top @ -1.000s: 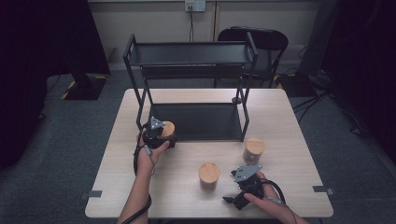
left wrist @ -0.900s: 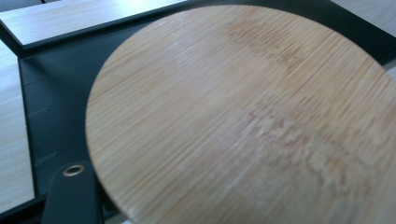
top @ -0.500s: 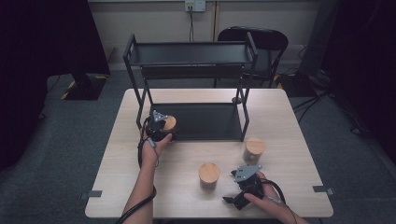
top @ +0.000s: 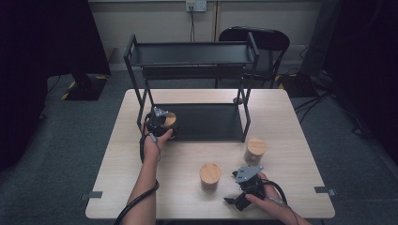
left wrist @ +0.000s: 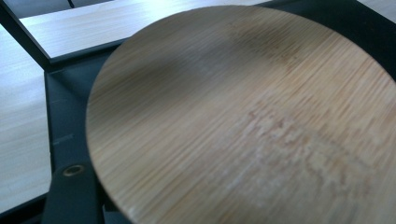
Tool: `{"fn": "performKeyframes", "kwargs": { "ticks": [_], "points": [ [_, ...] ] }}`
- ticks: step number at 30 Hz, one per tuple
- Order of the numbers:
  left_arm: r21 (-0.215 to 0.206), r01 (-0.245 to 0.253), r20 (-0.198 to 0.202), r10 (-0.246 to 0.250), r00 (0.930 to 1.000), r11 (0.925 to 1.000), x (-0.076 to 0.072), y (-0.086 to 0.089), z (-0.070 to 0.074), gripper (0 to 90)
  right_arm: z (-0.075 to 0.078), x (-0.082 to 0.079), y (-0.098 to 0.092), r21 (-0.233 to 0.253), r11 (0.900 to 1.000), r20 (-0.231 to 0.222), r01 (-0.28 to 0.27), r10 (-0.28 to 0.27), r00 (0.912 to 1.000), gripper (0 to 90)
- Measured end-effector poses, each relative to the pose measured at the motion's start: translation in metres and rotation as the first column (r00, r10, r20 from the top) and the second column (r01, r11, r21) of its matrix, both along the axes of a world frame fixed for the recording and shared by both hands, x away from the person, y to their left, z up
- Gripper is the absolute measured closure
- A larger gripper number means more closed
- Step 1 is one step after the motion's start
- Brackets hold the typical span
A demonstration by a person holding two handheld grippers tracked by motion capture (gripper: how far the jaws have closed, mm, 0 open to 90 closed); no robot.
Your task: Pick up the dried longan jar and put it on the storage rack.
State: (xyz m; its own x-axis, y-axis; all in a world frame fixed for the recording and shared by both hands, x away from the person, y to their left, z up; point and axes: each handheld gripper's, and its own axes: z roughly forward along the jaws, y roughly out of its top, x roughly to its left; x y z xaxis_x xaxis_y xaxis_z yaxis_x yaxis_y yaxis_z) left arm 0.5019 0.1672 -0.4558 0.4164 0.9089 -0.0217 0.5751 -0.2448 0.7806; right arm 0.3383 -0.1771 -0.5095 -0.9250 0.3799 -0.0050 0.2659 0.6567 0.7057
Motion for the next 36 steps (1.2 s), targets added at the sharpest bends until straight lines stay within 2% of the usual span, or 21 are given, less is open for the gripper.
{"fn": "performKeyframes", "kwargs": {
  "ticks": [9, 28, 36],
  "points": [
    [0.006, -0.023, -0.006, 0.023, 0.9997, 0.9997, 0.012, 0.0, -0.007, 25.8, 0.0, 0.0, 0.0, 0.0, 1.0, 0.0, 0.0, 0.0, 1.0, 0.0],
    [0.032, -0.058, -0.021, 0.058, 0.9981, 0.9978, 0.023, -0.001, -0.02, 25.8, 0.0, 0.0, 0.0, 0.0, 1.0, 0.0, 0.0, 0.0, 1.0, 0.0],
    [0.037, -0.066, -0.006, 0.066, 0.9978, 0.9972, 0.028, -0.002, -0.022, 25.8, 0.0, 0.0, 0.0, 0.0, 1.0, 0.0, 0.0, 0.0, 1.0, 0.0]
  ]
}}
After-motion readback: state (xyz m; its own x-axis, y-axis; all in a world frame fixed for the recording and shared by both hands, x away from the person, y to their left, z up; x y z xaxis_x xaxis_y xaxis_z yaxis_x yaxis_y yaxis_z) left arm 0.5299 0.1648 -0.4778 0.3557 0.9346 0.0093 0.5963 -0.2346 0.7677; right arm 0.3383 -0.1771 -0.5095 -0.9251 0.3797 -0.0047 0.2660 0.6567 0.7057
